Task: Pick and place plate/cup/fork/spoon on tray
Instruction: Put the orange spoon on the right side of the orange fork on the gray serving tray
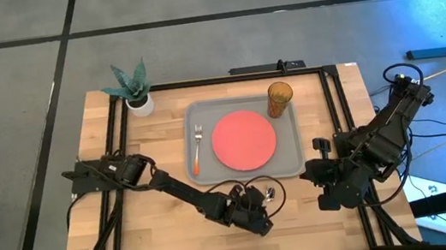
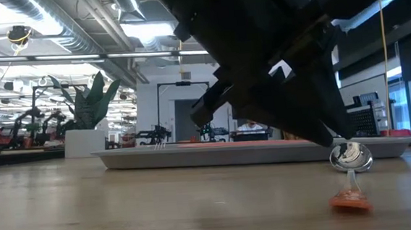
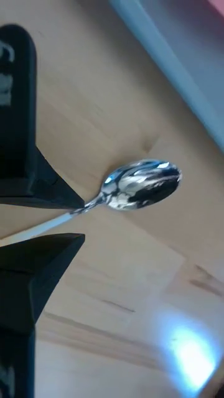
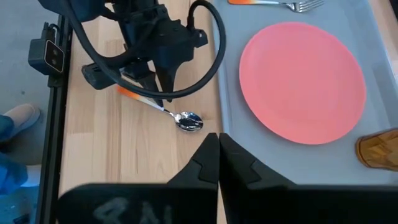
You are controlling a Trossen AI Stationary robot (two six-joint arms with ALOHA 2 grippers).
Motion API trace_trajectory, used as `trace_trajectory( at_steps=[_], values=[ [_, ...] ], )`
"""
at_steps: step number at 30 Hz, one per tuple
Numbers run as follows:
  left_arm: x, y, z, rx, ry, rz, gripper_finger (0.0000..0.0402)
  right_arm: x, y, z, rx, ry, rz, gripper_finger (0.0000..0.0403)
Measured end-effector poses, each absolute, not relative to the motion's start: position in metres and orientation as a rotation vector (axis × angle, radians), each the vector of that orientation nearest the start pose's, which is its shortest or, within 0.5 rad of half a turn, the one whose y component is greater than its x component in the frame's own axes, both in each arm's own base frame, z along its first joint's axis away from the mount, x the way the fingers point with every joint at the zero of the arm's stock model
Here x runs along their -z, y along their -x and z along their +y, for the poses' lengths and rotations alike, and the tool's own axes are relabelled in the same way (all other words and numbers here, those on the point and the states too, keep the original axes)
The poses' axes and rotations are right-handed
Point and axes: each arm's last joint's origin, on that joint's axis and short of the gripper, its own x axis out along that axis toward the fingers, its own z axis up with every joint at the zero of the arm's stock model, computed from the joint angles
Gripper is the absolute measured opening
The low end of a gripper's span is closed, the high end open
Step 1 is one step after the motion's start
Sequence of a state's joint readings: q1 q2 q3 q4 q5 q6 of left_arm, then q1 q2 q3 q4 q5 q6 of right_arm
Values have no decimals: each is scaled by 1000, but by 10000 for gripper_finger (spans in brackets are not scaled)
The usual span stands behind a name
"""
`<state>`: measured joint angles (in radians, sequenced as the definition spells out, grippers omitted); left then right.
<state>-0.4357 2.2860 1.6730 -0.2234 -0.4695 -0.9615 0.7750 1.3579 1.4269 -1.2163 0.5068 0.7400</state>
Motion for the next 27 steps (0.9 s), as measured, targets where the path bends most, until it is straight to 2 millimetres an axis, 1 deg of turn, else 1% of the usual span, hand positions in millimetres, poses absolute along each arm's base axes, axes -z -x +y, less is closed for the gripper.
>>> trace_trajectory(
  at_steps=[14,21,27],
  values=[
    [-141,-451,-194,-390,551,651,66,-353,-183,160,113,-2,926,0],
    [-123,-457,-198,-337,586,662,66,-353,-183,160,117,-4,926,0],
    [-122,-456,-196,-355,565,672,66,-353,-183,159,122,0,923,0]
  ],
)
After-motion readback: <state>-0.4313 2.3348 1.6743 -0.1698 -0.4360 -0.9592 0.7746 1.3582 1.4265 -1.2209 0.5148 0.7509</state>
